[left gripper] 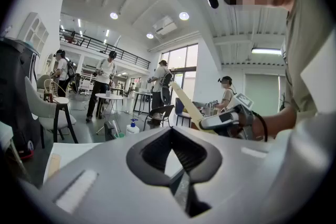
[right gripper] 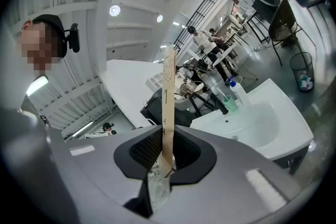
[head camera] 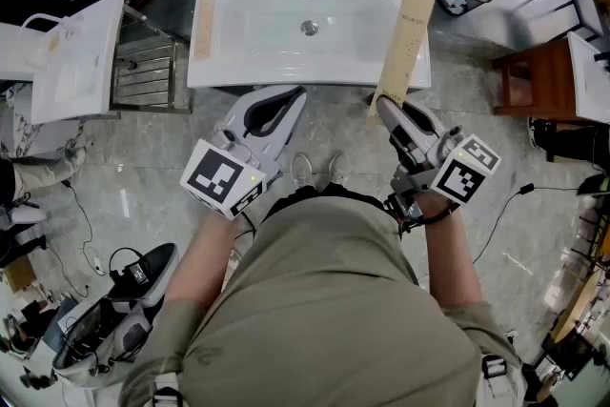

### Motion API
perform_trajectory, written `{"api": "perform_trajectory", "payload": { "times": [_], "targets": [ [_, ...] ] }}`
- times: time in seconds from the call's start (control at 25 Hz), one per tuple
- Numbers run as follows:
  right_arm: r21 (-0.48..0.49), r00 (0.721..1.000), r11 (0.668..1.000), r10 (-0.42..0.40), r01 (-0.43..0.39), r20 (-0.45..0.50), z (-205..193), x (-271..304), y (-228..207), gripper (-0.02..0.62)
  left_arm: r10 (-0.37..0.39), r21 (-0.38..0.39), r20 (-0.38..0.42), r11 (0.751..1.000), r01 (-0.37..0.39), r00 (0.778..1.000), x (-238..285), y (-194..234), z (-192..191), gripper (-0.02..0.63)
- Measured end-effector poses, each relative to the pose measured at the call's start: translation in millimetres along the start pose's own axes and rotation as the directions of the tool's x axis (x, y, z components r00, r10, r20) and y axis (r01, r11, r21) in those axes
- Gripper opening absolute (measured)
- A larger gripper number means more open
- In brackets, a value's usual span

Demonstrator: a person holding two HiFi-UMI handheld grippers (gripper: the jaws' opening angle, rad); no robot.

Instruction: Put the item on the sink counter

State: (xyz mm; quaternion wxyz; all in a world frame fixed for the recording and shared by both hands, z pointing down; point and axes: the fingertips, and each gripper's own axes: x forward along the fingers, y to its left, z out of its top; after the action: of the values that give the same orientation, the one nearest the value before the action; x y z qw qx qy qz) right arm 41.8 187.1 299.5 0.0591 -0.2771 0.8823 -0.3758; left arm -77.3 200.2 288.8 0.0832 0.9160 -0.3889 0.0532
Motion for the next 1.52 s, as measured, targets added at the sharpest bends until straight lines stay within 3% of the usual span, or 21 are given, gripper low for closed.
{"api": "perform_trajectory", "payload": {
  "times": [0.92, 1.52],
  "targets": [
    [0.012, 1.0, 1.0, -0.013, 0.013, 0.002, 14.9, -43.5, -43.3, 0.052, 0.064, 0.011, -0.001, 0.998, -0.064, 0.998, 29.7, -27.3, -4.8, 0.006],
    [0.017, 1.0, 1.0, 0.009, -0.009, -0.008, 23.4, -46.0, -61.3, 0.052, 0.111, 0.013, 0.005, 0.994, -0.111, 0.994, 38.3, -23.0, -2.9, 0.006]
  ]
}}
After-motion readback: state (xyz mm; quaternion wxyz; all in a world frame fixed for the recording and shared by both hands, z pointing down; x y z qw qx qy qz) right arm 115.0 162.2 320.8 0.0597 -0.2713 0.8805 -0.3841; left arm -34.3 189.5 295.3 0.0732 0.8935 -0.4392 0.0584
